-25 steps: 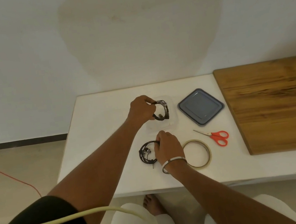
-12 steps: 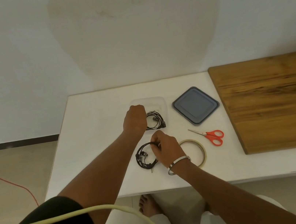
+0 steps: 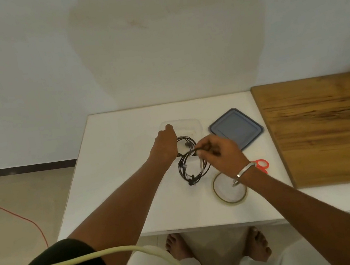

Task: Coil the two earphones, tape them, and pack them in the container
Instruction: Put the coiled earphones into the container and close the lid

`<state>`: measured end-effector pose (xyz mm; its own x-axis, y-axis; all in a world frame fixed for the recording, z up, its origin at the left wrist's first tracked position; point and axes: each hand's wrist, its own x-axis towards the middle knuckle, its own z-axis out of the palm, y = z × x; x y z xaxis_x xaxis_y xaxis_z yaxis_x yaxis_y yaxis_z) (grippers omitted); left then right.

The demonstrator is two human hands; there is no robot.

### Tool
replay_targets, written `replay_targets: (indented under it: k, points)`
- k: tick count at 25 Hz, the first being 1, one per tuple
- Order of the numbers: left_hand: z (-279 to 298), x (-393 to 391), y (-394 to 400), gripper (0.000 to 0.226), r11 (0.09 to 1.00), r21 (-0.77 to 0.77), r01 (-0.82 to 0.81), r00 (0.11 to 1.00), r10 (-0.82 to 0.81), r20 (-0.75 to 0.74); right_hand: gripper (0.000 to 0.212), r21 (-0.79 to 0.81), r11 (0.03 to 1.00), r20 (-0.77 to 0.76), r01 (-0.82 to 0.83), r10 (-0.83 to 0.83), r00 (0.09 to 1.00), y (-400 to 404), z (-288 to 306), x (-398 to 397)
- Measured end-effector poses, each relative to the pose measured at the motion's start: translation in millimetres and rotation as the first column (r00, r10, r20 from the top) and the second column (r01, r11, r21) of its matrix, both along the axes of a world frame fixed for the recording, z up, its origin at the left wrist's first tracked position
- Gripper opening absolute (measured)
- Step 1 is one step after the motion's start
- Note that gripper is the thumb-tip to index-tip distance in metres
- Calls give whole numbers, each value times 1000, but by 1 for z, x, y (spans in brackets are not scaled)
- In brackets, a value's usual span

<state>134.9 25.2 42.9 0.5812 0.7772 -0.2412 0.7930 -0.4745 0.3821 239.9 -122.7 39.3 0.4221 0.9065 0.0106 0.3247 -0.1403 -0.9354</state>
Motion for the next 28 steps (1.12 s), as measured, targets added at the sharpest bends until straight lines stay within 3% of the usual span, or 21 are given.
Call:
replay_targets:
  k: [4, 9, 15, 19, 21, 25, 28]
  points:
    - [-2, -3, 0, 21, 1000, -17, -23, 1000, 23, 1, 13, 112, 974, -138, 196, -181, 974, 17, 14, 24]
    - [-10, -3, -9, 27, 991, 94, 99, 995, -99, -11, 10, 125, 927, -149, 353, -334, 931, 41, 17, 37]
    - [-4, 2, -13, 22, 974, 164, 158, 984, -141, -112, 8, 87, 896, -130, 435, -422, 897, 50, 11, 40]
    - [-4, 4, -17, 23, 980, 114, 164, 978, -147, -147, 7, 38, 906, -100, 421, -416, 904, 53, 12, 41]
    - [-4, 1, -14, 23, 995, 44, 92, 991, -87, -99, 6, 2, 918, -123, 396, -393, 911, 56, 14, 40]
    - [0, -10, -6, 31, 973, -177, -150, 971, 179, 159, 5, -90, 938, -189, 335, -346, 919, 68, 15, 28]
    - [8, -19, -6, 37, 978, -102, -181, 924, 204, 324, 8, -182, 940, -118, 289, -313, 942, 78, 8, 15]
